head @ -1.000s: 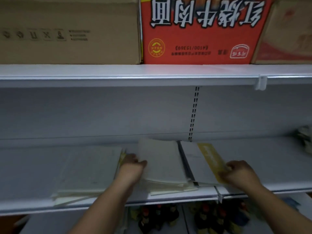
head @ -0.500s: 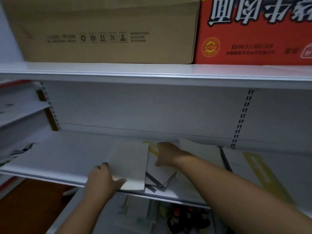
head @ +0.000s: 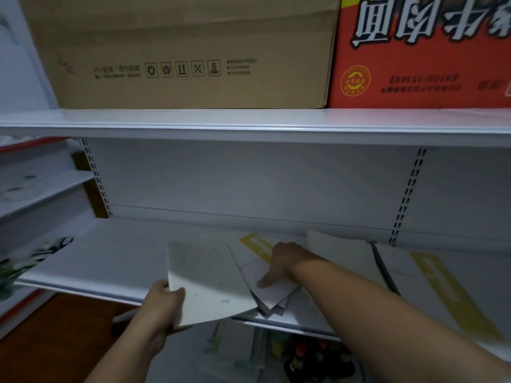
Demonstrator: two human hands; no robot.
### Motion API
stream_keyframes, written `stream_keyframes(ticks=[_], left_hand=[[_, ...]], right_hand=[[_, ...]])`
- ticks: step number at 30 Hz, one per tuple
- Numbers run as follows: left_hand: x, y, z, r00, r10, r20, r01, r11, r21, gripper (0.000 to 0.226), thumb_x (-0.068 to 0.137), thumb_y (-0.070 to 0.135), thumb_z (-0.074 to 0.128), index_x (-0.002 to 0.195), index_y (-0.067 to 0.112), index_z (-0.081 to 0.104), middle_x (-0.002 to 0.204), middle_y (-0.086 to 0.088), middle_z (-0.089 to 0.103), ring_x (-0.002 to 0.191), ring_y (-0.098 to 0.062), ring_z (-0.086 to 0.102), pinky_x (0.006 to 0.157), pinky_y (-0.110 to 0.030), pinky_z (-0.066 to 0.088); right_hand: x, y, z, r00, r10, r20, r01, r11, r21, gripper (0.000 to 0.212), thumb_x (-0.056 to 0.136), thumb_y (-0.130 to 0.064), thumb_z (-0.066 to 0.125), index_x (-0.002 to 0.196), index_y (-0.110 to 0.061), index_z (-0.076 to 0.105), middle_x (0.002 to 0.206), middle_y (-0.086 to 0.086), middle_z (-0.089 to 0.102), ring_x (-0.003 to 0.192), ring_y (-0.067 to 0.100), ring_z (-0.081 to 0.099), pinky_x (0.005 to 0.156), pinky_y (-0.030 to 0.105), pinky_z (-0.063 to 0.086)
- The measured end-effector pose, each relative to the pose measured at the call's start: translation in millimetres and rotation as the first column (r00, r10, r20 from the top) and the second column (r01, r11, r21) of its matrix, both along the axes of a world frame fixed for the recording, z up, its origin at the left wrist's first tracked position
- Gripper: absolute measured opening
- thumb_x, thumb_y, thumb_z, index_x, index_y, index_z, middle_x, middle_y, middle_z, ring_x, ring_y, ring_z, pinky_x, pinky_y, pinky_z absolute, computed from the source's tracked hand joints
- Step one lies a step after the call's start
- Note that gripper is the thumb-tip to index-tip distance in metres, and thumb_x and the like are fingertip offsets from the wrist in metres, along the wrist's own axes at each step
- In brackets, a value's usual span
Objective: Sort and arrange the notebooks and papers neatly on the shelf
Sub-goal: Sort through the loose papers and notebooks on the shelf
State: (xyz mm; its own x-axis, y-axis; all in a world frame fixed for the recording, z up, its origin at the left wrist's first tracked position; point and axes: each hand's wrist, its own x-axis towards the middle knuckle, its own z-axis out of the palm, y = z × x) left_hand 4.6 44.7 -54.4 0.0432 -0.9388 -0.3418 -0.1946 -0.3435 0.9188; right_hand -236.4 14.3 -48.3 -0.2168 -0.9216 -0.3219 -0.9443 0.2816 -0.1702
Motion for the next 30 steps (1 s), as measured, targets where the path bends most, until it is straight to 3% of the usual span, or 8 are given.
stream_keyframes(ticks=[5,7,15,19,22,24,27,30], left_hand=[[7,-7,6,0.992,0.118,-0.052,-0.123,0.988,-0.098,0.034,0.095,0.006,0.044,0.129,0.004,0.043,0.122,-0.025,0.055,0.097,-0.039,0.055,0.087,-0.05,0.047],[2,-9,15,0.978,0.137,-0.155,-0.161,0.975,-0.155,0.033,0.095,0.003,0.043,0.128,0.003,0.045,0.124,-0.025,0.056,0.092,-0.035,0.056,0.083,-0.048,0.048],[-145,14,37,0.954,-0.146,-0.262,0.064,0.953,-0.297,0.033,0.092,0.001,0.046,0.125,0.004,0.05,0.113,-0.016,0.057,0.083,-0.028,0.055,0.079,-0.034,0.042],[-211,34,6,0.946,-0.304,-0.116,0.273,0.936,-0.221,0.028,0.084,0.004,0.052,0.111,-0.004,0.057,0.099,-0.021,0.066,0.068,-0.028,0.059,0.06,-0.029,0.048],[-215,36,-7,0.919,-0.384,-0.085,0.38,0.923,-0.059,0.048,0.073,0.018,0.056,0.119,0.003,0.053,0.109,-0.023,0.065,0.087,-0.034,0.065,0.071,-0.037,0.055],[-202,37,6,0.909,-0.397,-0.125,0.396,0.918,-0.036,0.025,0.082,0.017,0.055,0.107,0.014,0.049,0.105,-0.022,0.063,0.078,-0.031,0.064,0.059,-0.03,0.053],[-165,12,14,0.924,-0.337,0.182,0.369,0.91,-0.187,0.013,0.082,0.025,0.061,0.089,0.015,0.06,0.105,-0.022,0.066,0.077,-0.031,0.064,0.071,-0.032,0.052],[-113,-24,1,0.733,-0.163,0.66,0.412,0.879,-0.24,0.049,0.083,0.034,0.062,0.125,0.009,0.056,0.134,-0.012,0.055,0.118,-0.028,0.054,0.099,-0.028,0.042]], right_hand=[[12,-2,3,0.984,-0.006,0.176,0.074,0.92,-0.384,0.012,0.082,-0.021,0.055,0.082,-0.01,0.06,0.092,0.014,0.063,0.096,0.033,0.061,0.07,0.031,0.045],[8,2,15,0.946,0.031,0.323,0.13,0.876,-0.465,0.02,0.081,-0.015,0.051,0.062,-0.018,0.046,0.072,0.007,0.053,0.084,0.028,0.058,0.058,0.027,0.035],[-145,115,41,0.637,-0.224,0.738,0.724,0.505,-0.471,0.022,0.084,-0.012,0.055,0.09,0.005,0.069,0.091,0.015,0.07,0.081,0.027,0.066,0.073,0.035,0.054],[-214,186,11,0.634,-0.56,0.533,0.773,0.473,-0.423,0.023,0.084,-0.016,0.059,0.099,-0.004,0.072,0.107,0.018,0.071,0.098,0.032,0.065,0.081,0.033,0.049],[-228,207,-14,0.702,-0.668,0.249,0.712,0.638,-0.295,0.023,0.082,-0.027,0.057,0.091,-0.012,0.072,0.105,0.016,0.071,0.094,0.032,0.065,0.07,0.029,0.047],[-225,208,-22,0.735,-0.673,0.078,0.672,0.708,-0.217,0.037,0.08,-0.038,0.055,0.106,-0.014,0.068,0.116,0.014,0.064,0.102,0.031,0.061,0.077,0.03,0.05],[-204,189,-10,0.759,-0.634,0.151,0.642,0.689,-0.336,0.048,0.084,-0.035,0.058,0.127,-0.014,0.056,0.131,0.016,0.05,0.115,0.034,0.052,0.095,0.035,0.046],[-149,142,16,0.887,-0.341,0.311,0.46,0.7,-0.546,0.034,0.086,-0.02,0.06,0.118,-0.008,0.062,0.124,0.014,0.056,0.109,0.029,0.057,0.088,0.026,0.042]])
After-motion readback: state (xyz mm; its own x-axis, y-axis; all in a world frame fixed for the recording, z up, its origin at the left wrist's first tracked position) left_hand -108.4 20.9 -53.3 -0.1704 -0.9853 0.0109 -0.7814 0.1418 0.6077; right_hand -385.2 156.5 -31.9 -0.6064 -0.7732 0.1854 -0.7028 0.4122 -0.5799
